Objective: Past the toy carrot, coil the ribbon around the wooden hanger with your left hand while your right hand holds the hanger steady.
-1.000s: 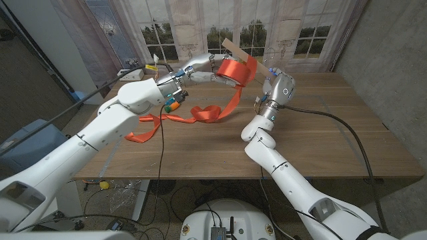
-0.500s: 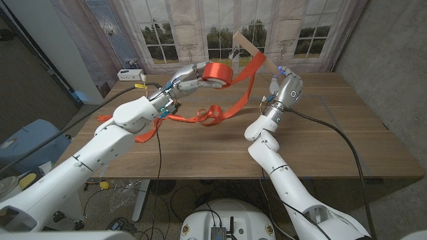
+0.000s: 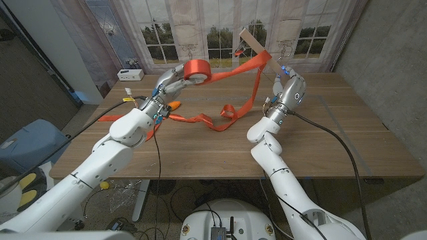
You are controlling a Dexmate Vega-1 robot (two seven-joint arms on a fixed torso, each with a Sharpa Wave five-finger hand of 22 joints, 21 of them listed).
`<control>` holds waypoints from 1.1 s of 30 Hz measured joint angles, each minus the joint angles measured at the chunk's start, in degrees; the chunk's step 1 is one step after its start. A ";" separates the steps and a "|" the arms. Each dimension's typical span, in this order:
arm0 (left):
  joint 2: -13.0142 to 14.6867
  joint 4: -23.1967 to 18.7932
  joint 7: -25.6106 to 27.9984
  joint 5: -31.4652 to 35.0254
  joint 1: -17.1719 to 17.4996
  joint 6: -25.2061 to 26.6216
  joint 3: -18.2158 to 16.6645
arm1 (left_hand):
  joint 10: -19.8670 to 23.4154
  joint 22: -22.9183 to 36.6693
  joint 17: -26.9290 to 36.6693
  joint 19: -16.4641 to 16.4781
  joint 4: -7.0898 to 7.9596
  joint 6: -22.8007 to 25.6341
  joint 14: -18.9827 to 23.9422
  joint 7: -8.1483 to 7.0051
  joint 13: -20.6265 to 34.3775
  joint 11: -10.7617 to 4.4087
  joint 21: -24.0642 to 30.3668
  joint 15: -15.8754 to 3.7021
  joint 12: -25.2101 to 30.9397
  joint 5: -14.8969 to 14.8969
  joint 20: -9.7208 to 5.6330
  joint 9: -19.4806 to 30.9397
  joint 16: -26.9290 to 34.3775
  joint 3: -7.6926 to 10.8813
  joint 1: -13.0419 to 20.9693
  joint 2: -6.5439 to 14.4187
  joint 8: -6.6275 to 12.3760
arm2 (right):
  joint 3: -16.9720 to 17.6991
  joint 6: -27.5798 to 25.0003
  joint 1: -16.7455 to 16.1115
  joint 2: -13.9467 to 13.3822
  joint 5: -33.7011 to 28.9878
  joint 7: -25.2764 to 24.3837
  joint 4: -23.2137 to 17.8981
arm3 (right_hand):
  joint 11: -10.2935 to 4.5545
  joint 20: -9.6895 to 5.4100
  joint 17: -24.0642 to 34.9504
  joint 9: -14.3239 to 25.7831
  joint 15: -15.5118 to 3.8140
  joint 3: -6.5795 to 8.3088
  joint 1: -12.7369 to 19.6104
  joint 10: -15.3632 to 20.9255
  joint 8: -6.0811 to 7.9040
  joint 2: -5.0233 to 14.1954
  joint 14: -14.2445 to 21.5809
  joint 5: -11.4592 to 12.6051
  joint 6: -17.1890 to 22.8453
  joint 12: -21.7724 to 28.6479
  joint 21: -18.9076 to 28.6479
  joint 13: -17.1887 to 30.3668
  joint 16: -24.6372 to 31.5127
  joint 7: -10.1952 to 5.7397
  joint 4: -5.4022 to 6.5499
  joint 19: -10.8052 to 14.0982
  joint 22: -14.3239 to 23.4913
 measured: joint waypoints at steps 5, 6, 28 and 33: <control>-1.38 1.13 3.62 -0.11 0.42 0.95 -1.13 | 0.00 -0.23 -0.01 0.00 -0.01 0.00 0.01 0.00 0.00 0.00 0.44 0.00 0.00 0.43 0.00 -0.01 -0.32 0.01 0.00 0.00 0.07 | 0.35 3.64 -0.59 -0.38 0.09 -0.02 0.03 | -0.08 0.00 0.00 0.01 0.00 0.00 0.00 0.09 -0.16 0.00 0.00 -0.17 0.00 -0.02 0.00 0.02 0.00 0.00 0.00 0.00 -0.24; -1.55 1.30 3.92 -0.16 0.43 1.04 -1.27 | 0.00 -0.28 -0.01 0.00 -0.17 0.00 0.01 0.00 0.00 0.00 0.69 0.01 0.00 0.43 0.00 -0.01 -0.45 0.17 0.00 0.00 0.16 | 0.35 4.04 -0.67 -0.50 0.13 -0.02 0.03 | -0.08 0.00 0.00 0.01 0.00 0.00 0.00 0.09 -0.17 0.00 0.00 -0.19 0.00 -0.02 0.00 0.02 0.00 0.00 0.00 0.00 -0.24; -2.89 8.94 8.11 -1.75 -11.30 10.44 -1.91 | 0.00 -0.55 -0.07 -0.53 -0.48 -0.42 0.51 0.43 0.00 0.00 2.07 0.08 0.00 0.42 0.54 0.48 -1.33 0.48 0.10 -0.10 0.15 | -1.54 13.08 -2.43 -3.79 -3.62 -0.02 0.42 | -0.08 -0.22 0.01 0.28 0.00 0.00 0.00 0.10 -0.59 0.00 -0.01 -0.03 0.00 0.00 0.00 -0.16 -0.27 0.00 0.00 -0.21 -0.23; -2.31 10.67 7.24 -1.41 -16.81 13.45 -0.43 | 0.00 -0.54 -0.20 -0.73 -0.47 -0.51 0.53 0.52 0.00 0.00 2.50 0.08 0.00 0.87 0.70 0.53 -1.89 0.49 0.10 -0.10 0.11 | -2.47 13.36 -2.11 -4.46 -4.75 -0.01 1.38 | -0.09 -0.22 0.01 0.29 0.01 0.00 0.00 0.10 -0.49 0.00 -0.01 -0.03 0.00 0.00 0.00 -0.25 -0.57 0.00 0.00 -0.21 -0.23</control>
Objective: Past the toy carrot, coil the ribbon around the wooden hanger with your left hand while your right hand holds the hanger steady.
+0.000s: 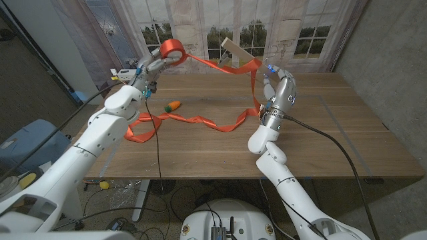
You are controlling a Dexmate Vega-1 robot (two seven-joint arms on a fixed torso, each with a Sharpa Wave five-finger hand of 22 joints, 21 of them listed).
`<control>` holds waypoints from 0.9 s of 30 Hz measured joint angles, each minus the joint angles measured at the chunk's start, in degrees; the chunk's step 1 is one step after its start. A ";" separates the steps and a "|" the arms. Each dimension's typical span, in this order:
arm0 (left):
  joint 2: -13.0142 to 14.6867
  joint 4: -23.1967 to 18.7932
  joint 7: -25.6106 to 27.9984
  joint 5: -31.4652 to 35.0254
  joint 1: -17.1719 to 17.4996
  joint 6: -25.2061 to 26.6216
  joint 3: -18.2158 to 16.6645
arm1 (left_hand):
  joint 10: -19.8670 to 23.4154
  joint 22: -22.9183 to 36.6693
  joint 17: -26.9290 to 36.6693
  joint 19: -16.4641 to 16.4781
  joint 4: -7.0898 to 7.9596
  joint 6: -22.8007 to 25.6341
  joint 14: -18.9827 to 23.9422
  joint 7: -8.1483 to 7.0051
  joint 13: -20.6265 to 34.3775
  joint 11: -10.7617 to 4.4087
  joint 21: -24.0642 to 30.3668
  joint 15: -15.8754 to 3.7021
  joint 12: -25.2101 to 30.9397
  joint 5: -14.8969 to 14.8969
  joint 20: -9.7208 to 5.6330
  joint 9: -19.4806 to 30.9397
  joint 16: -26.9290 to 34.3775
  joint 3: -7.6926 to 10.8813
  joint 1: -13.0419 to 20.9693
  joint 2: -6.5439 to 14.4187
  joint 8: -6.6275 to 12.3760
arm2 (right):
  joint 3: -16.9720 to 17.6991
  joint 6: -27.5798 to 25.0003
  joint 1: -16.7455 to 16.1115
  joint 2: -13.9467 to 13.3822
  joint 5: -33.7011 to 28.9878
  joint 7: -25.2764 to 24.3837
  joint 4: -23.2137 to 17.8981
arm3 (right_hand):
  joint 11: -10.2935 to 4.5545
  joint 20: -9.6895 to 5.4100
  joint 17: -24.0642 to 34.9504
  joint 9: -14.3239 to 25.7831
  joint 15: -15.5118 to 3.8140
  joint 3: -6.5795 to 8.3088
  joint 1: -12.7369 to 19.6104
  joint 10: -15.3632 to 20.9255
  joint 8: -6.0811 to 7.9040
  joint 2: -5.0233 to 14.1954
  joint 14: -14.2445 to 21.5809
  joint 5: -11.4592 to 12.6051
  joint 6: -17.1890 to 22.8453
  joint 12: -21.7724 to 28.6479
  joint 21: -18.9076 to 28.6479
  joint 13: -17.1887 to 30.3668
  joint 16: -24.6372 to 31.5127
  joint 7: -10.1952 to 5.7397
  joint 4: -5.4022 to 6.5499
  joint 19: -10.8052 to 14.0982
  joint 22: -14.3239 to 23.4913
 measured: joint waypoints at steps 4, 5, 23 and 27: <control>0.15 1.25 -1.10 0.84 -4.35 2.48 1.24 | 0.00 -0.23 -0.03 -0.19 0.01 0.01 0.16 -0.01 0.00 0.00 0.23 -0.04 0.00 0.00 -0.19 0.15 -0.11 0.01 0.06 -0.06 -0.02 | -0.94 0.01 0.58 -0.67 -0.58 0.00 1.23 | 0.00 0.00 -0.29 0.01 0.00 0.00 0.00 0.00 0.00 0.00 0.00 0.00 0.00 0.00 0.00 0.02 -0.14 0.00 0.00 0.00 0.00; 0.15 1.46 -1.10 0.84 -5.12 2.48 1.49 | 0.00 -0.27 -0.05 -0.19 0.01 0.01 0.20 -0.01 0.00 0.00 0.23 -0.01 0.00 0.00 -0.19 0.28 -0.11 0.01 0.06 -0.06 -0.05 | -0.94 0.01 0.58 -0.67 -0.66 0.01 1.23 | 0.00 0.00 -0.29 0.02 0.00 0.00 0.00 0.00 0.00 0.00 0.00 -0.01 0.00 0.00 0.00 0.03 -0.14 0.00 0.00 0.00 0.00; -2.90 7.30 -8.03 6.55 -23.89 8.94 9.15 | 0.00 -0.53 -0.06 -0.70 0.08 0.03 0.48 -0.01 0.00 0.00 1.28 -0.07 0.00 0.00 -0.09 0.26 -0.84 0.07 -0.11 0.11 -0.27 | -4.72 -1.82 4.09 -2.22 -3.42 0.02 7.76 | -0.03 0.00 -0.28 0.04 0.00 0.26 0.00 -0.02 -0.08 0.00 0.00 0.20 0.00 -0.22 0.00 0.02 -0.14 0.00 -0.26 0.01 0.01; -3.84 8.19 -9.85 7.65 -26.81 9.28 10.65 | 0.01 -0.53 0.26 -0.70 -0.15 0.34 0.48 0.31 0.00 -0.01 1.28 -0.06 0.00 -0.01 -0.09 0.27 -1.00 0.31 -0.11 0.11 -0.45 | -5.76 -2.78 4.99 -2.70 -3.53 0.01 8.85 | -0.03 0.00 -0.28 -0.12 0.00 0.25 0.00 -0.03 -0.18 0.00 0.00 0.20 0.00 -0.19 0.00 0.00 -0.56 0.00 -0.25 0.01 0.01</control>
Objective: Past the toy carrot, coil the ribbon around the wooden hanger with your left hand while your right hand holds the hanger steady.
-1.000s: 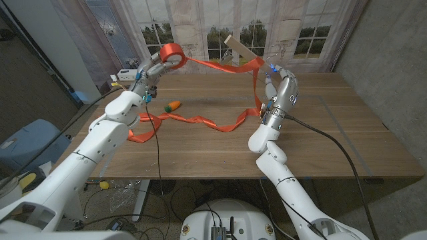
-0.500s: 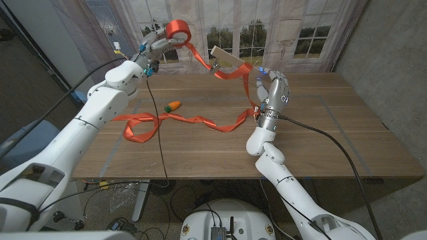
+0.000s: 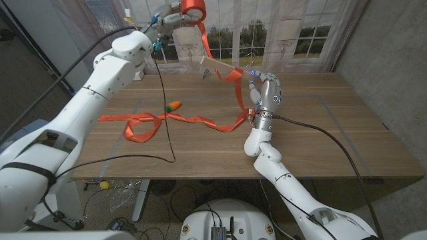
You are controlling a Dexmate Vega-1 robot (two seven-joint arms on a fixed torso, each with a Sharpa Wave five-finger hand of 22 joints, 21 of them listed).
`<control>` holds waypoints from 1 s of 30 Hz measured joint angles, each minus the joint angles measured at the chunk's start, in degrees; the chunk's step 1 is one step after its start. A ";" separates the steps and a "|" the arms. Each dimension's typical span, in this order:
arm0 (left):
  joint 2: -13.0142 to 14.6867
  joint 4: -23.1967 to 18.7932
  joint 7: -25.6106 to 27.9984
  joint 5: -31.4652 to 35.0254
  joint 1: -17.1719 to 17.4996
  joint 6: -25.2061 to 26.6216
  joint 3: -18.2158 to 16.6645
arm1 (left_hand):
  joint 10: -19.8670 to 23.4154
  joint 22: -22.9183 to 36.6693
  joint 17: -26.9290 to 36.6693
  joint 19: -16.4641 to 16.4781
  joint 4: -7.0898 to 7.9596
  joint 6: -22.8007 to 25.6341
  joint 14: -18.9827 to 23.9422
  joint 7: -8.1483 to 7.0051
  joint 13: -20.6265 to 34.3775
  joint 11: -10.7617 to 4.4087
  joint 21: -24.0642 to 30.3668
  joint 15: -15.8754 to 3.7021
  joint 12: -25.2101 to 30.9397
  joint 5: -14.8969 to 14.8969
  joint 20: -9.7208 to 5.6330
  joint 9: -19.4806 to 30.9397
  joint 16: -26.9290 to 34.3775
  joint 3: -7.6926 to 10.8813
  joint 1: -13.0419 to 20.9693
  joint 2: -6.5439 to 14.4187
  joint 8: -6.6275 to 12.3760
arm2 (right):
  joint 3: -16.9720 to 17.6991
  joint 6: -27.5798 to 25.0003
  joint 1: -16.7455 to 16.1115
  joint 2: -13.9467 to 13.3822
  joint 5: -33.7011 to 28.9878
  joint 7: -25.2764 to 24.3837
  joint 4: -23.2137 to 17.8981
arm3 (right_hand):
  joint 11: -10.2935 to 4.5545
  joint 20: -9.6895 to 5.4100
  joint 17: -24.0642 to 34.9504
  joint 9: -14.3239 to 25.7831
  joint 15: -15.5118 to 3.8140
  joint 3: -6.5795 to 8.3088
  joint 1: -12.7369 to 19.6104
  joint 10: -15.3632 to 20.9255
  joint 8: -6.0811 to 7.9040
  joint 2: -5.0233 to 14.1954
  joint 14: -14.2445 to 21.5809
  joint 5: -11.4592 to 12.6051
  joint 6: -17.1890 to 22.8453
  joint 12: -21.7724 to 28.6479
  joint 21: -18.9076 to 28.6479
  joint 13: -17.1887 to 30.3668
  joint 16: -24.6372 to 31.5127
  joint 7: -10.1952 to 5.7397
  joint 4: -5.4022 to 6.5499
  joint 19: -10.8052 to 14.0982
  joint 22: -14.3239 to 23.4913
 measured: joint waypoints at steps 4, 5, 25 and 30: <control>-0.99 0.71 -2.29 1.17 -2.58 0.03 1.50 | 0.20 -0.26 0.01 0.00 0.00 0.09 0.00 0.08 0.00 -0.20 0.44 0.00 0.00 0.00 0.00 0.00 -0.04 0.00 0.00 0.00 -0.06 | -1.86 -1.29 1.17 -0.89 0.23 0.00 1.36 | 0.00 0.00 0.00 0.01 0.00 0.00 0.00 0.00 -0.16 0.00 0.00 0.21 0.00 0.00 0.00 -0.02 -0.03 0.00 0.00 0.00 0.00; -1.42 0.95 -2.29 1.17 -3.46 0.03 2.04 | 0.20 -0.26 0.01 0.00 0.00 0.09 0.00 0.08 0.00 -0.19 0.44 0.00 0.00 0.00 0.00 0.00 -0.04 0.00 0.00 0.00 -0.07 | -1.86 -1.92 1.17 -0.89 0.59 0.00 1.36 | 0.00 0.00 0.00 0.01 0.00 0.00 0.00 0.00 -0.17 0.00 0.00 0.23 0.00 0.00 0.00 -0.13 -0.03 0.00 0.00 0.00 0.00; -4.91 -1.51 -16.07 2.65 -7.74 -3.78 7.52 | 0.20 -0.79 0.37 -0.62 0.00 0.09 0.10 0.09 0.00 -0.20 1.77 0.09 0.00 -0.01 0.01 -0.01 -0.53 0.00 0.00 0.00 -0.31 | -13.20 -9.28 7.56 -6.30 9.24 -0.01 5.97 | -0.19 0.00 0.01 -0.17 0.09 0.00 0.00 0.18 -0.56 0.00 0.52 0.22 0.50 -0.05 0.00 -0.28 -0.03 0.50 0.00 0.00 0.01; -4.84 -3.59 -16.84 2.38 -6.93 -3.90 8.52 | 0.20 -0.79 0.45 -0.93 0.00 0.29 0.10 0.28 0.00 -0.20 2.10 0.10 0.00 -0.01 -0.31 -0.03 -0.54 0.00 0.00 0.00 -0.50 | -13.61 -10.71 7.79 -6.45 11.12 -0.01 6.07 | -0.20 0.00 0.01 -0.17 0.09 0.00 0.00 0.17 -0.44 0.00 0.52 0.21 0.50 -0.18 0.00 -0.26 -0.03 0.50 0.00 0.00 0.01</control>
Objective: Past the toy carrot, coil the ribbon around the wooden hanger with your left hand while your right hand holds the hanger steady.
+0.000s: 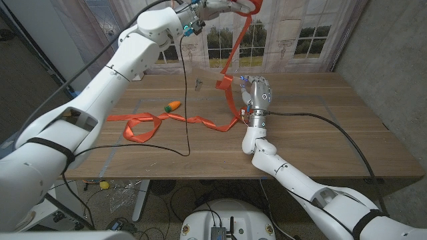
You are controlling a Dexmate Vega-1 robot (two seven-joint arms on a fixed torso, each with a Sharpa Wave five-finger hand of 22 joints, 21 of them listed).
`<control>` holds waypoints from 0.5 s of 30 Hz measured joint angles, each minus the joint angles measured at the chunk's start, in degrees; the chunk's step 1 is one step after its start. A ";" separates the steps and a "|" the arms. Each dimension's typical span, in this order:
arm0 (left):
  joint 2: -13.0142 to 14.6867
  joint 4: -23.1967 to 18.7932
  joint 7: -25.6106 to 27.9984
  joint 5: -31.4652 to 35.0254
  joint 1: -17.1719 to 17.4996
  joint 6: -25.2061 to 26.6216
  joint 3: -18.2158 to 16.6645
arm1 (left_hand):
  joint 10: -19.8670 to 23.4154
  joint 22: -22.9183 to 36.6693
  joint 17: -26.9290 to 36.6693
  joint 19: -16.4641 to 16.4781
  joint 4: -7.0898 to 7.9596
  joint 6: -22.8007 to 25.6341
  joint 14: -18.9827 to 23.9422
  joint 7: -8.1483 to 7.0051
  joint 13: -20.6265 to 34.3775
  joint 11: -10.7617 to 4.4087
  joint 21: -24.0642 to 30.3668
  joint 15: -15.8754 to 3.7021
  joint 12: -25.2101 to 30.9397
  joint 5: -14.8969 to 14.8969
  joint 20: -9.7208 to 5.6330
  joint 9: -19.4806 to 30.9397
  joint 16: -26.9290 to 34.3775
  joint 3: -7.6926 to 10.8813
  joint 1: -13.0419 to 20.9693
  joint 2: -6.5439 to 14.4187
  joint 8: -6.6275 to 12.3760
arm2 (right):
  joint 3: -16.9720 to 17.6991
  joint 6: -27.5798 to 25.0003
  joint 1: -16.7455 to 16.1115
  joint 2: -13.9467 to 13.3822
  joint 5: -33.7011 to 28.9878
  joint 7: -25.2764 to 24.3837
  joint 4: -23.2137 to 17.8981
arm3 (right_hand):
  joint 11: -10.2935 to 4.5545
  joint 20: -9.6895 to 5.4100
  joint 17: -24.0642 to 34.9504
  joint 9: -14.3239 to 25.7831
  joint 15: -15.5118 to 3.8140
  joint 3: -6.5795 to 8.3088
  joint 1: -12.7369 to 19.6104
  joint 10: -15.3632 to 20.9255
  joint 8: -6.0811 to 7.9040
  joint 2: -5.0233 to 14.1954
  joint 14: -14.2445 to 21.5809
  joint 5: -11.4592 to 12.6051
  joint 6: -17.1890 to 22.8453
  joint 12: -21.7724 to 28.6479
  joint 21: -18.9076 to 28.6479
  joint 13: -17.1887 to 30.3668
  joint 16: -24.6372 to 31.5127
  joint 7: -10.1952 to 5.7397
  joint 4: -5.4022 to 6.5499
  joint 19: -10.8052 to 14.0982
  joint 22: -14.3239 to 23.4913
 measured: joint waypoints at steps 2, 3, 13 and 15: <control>0.19 -0.94 0.00 0.00 0.62 0.00 0.37 | 0.00 -0.09 0.00 0.00 0.00 0.00 0.00 0.00 0.00 0.00 0.19 0.00 0.00 0.00 0.00 0.00 0.00 0.00 0.00 0.00 -0.05 | 0.00 -0.69 0.00 0.00 0.74 0.00 0.00 | 0.00 0.00 0.00 0.01 0.00 0.00 0.00 0.00 0.00 0.00 0.00 -0.04 0.00 -0.08 0.00 0.01 0.00 0.00 0.00 0.00 -0.10; 0.26 -1.24 0.00 0.00 0.85 0.00 0.51 | 0.01 -0.22 0.00 0.00 0.00 0.00 0.00 0.00 0.00 -0.01 0.21 0.00 0.00 0.00 0.00 0.00 -0.01 0.00 0.00 0.00 -0.10 | 0.00 -1.02 0.00 0.00 1.05 0.00 0.00 | 0.00 0.00 0.00 0.02 0.00 0.00 0.00 0.00 0.00 0.00 0.00 -0.05 0.00 -0.09 0.00 0.01 0.00 0.00 0.00 0.00 -0.21; 1.52 -4.67 -9.67 -5.06 3.86 2.35 2.25 | 0.21 -0.51 0.21 0.01 0.00 0.01 0.01 0.01 0.00 -0.21 0.85 0.01 0.00 0.00 0.00 0.01 -0.38 0.00 0.00 0.00 -0.23 | -2.49 -3.17 1.67 -0.98 2.68 0.00 0.45 | 0.00 0.00 -0.02 0.10 0.00 0.00 0.00 0.00 0.00 0.00 0.00 -0.14 0.00 -0.20 0.00 0.03 0.00 0.00 0.00 0.00 -0.29; 1.99 -5.51 -10.22 -5.45 4.59 2.92 2.80 | 0.21 -0.54 0.27 0.01 0.00 0.01 0.01 0.01 0.00 -0.21 0.85 0.01 0.00 0.00 0.00 0.11 -0.38 0.00 0.00 0.00 -0.25 | -2.21 -3.49 1.65 -0.87 2.69 0.00 0.35 | -0.01 0.00 0.02 0.10 0.00 0.00 0.00 0.00 -0.01 0.00 0.00 -0.09 0.00 -0.06 0.00 0.03 0.00 0.00 0.00 0.00 -0.29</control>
